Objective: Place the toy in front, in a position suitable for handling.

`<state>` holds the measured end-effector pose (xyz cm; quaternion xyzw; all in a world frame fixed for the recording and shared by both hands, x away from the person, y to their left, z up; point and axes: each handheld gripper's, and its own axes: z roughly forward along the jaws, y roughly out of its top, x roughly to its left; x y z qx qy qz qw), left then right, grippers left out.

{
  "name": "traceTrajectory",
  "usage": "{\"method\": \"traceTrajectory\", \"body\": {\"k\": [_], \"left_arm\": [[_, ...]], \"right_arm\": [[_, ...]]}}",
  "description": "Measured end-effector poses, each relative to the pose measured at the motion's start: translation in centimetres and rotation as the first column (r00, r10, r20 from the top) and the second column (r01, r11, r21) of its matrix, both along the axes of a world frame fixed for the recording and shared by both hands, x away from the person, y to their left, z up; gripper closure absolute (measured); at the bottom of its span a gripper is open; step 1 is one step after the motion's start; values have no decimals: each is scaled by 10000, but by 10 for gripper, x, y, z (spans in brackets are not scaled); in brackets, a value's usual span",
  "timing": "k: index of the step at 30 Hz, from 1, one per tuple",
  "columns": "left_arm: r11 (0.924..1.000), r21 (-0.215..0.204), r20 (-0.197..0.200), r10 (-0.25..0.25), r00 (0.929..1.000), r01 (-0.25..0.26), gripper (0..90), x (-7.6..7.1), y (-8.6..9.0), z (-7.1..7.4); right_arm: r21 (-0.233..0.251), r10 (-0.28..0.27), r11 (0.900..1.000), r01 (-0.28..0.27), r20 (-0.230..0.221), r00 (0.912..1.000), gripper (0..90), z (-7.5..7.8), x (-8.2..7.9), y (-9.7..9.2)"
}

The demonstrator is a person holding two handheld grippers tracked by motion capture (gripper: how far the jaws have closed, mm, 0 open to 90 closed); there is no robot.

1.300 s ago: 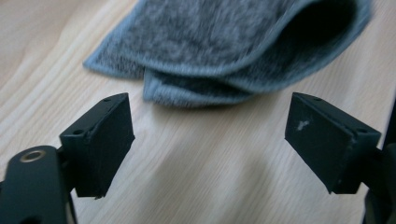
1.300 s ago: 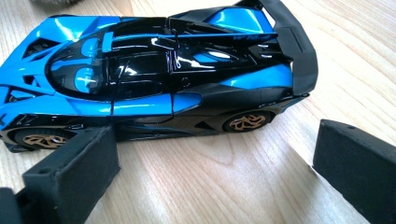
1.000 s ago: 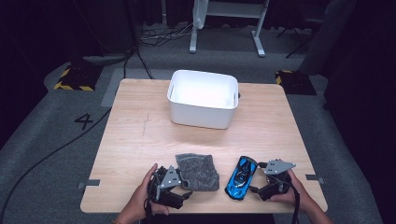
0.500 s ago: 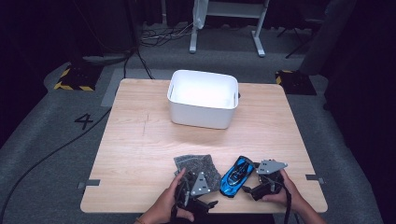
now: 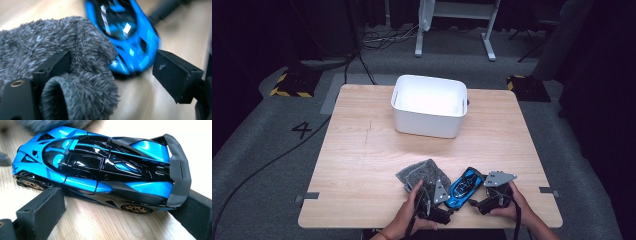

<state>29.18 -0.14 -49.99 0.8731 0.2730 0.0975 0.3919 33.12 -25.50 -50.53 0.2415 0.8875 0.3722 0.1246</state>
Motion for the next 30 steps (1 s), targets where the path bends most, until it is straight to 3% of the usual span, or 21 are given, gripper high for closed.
{"method": "traceTrajectory", "body": {"k": [8,16,22,30], "left_arm": [[9957,880,408,-326,9986,289,75,0,-4,-1],[9978,658,118,-27,9999,19,56,11,9,-1],[9954,954,273,35,9996,-61,18,11,8,-2],[9949,987,236,182,9996,-205,14,13,9,-1]], "right_arm": [[181,31,9998,-28,-164,9999,88,0,1,-6],[262,-26,9997,28,-77,10000,144,1,3,-12],[214,221,9995,-223,70,9997,175,2,1,-17],[384,429,9983,-429,-8,9991,207,2,4,-22]]}}
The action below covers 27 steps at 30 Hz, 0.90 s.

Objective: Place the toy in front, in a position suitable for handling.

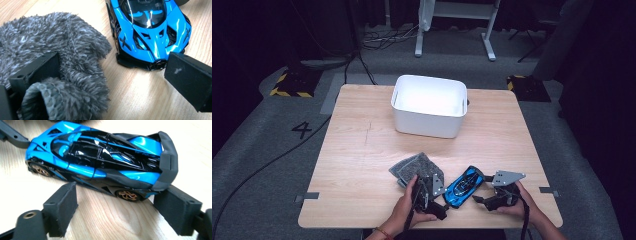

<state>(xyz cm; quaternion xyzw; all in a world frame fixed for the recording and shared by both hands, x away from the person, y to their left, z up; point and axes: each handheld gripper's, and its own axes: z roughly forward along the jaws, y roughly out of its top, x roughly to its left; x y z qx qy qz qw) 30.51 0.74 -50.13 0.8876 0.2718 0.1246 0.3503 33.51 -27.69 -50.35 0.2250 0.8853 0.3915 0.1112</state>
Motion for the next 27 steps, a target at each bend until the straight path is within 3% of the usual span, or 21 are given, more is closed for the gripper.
{"method": "traceTrajectory", "body": {"k": [5,6,8,9,11,13,18,21,23,24,27], "left_arm": [[9993,60,129,357,9993,-358,21,2,5,1],[9963,119,490,846,9952,-853,86,4,10,3],[9943,-287,162,1032,9945,-1027,298,11,19,4],[9940,-661,-229,858,9961,-871,273,13,24,5],[9938,-974,-346,498,9982,-530,204,11,26,6],[9941,-1018,-400,334,9986,-373,148,7,21,7],[9935,-1036,-323,-505,9982,469,153,-10,2,10],[9889,-1341,-603,-723,9956,637,147,-17,-8,13],[9917,-1120,-376,-677,9970,631,149,-19,-14,12],[9918,-1201,-351,-494,9982,449,147,-19,-17,12],[9966,-776,-83,-282,9996,274,149,-16,-26,10]], "right_arm": [[54,-47,10000,48,-144,9999,211,-1,2,-3],[40,-88,10000,89,-132,9999,207,-1,2,-3],[85,-36,10000,37,-175,9998,228,-1,2,-4],[89,-3,10000,5,-168,9999,234,0,2,-4],[61,-60,10000,61,-144,9999,230,0,2,-3],[39,-253,9997,254,-161,9995,236,0,3,-2],[73,-429,9990,430,-160,9990,240,0,4,-2],[63,-473,9989,474,-154,9988,224,-1,4,-1],[35,-457,9989,458,-164,9988,205,-1,4,1],[25,-452,9990,453,-193,9988,207,-1,4,2],[5,-425,9991,425,-152,9990,199,-1,3,5]]}}
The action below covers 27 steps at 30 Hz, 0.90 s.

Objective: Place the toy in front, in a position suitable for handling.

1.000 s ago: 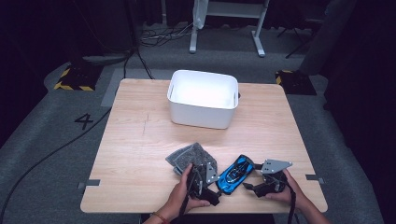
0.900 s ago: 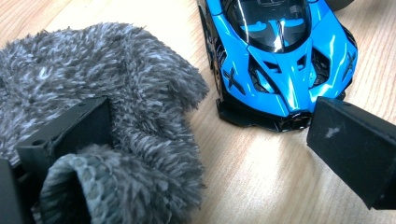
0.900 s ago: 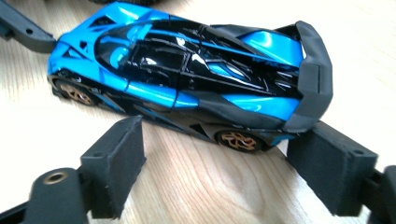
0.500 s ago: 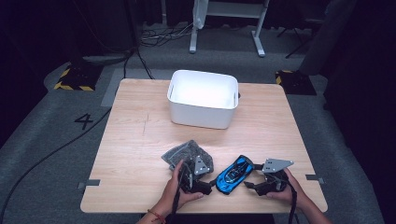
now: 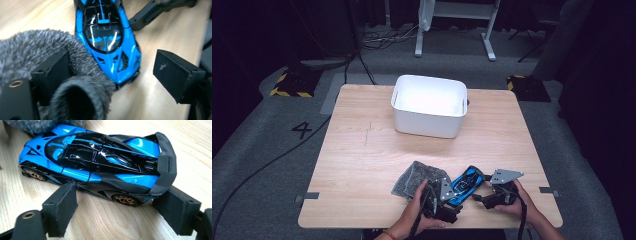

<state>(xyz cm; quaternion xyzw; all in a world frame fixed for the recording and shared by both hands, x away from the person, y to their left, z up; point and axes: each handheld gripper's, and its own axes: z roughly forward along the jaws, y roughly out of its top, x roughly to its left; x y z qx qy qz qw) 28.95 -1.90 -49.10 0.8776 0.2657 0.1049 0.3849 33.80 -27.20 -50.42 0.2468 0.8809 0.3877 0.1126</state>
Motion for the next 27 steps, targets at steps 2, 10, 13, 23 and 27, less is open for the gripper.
{"method": "traceTrajectory", "body": {"k": [2,10,13,23,27], "left_arm": [[9988,386,17,316,9995,-317,157,4,-3,-3],[9930,1181,8,102,9999,-102,46,7,-1,-6],[9910,1334,-39,82,10000,-76,49,8,4,-5],[9828,1793,-73,455,9989,-434,92,12,29,-2],[9811,1727,-228,929,9954,-876,116,20,45,-2]], "right_arm": [[20,26,10000,-26,-8,10000,206,0,0,0],[68,254,9997,-254,-16,9997,254,1,-1,0],[31,308,9995,-308,10,9995,261,1,-3,5],[41,706,9975,-706,0,9975,253,1,-4,11],[-14,1059,9944,-1059,70,9943,211,0,-1,12]]}}
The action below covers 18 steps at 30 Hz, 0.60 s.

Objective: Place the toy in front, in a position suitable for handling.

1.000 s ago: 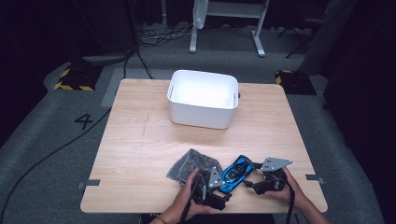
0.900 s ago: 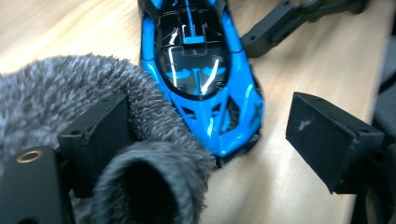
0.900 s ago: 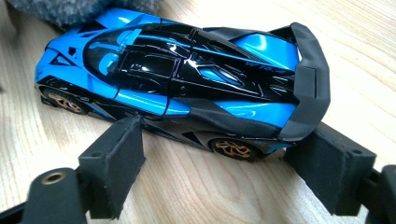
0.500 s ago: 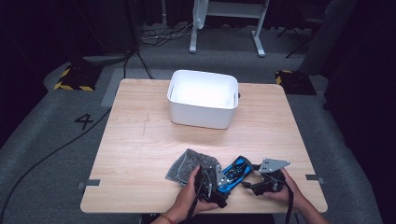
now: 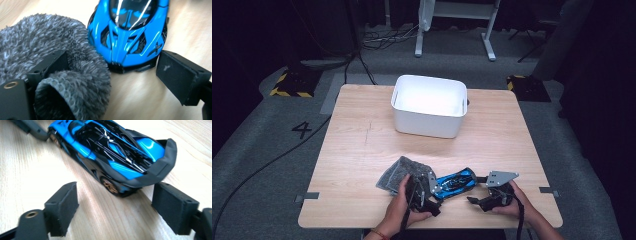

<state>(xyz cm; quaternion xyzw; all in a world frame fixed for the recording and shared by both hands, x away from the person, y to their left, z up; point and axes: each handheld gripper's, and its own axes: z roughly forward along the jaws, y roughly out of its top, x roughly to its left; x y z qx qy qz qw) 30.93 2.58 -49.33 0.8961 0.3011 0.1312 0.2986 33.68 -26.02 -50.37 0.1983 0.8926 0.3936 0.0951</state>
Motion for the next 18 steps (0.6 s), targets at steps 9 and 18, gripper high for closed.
{"method": "traceTrajectory", "body": {"k": [9,18], "left_arm": [[9984,15,-175,565,9982,-565,114,22,20,0],[9956,77,-392,941,9948,-938,12,42,26,-2]], "right_arm": [[-335,546,9980,-535,333,9980,173,9,18,4],[-435,1151,9925,-1145,135,9933,156,14,38,25]]}}
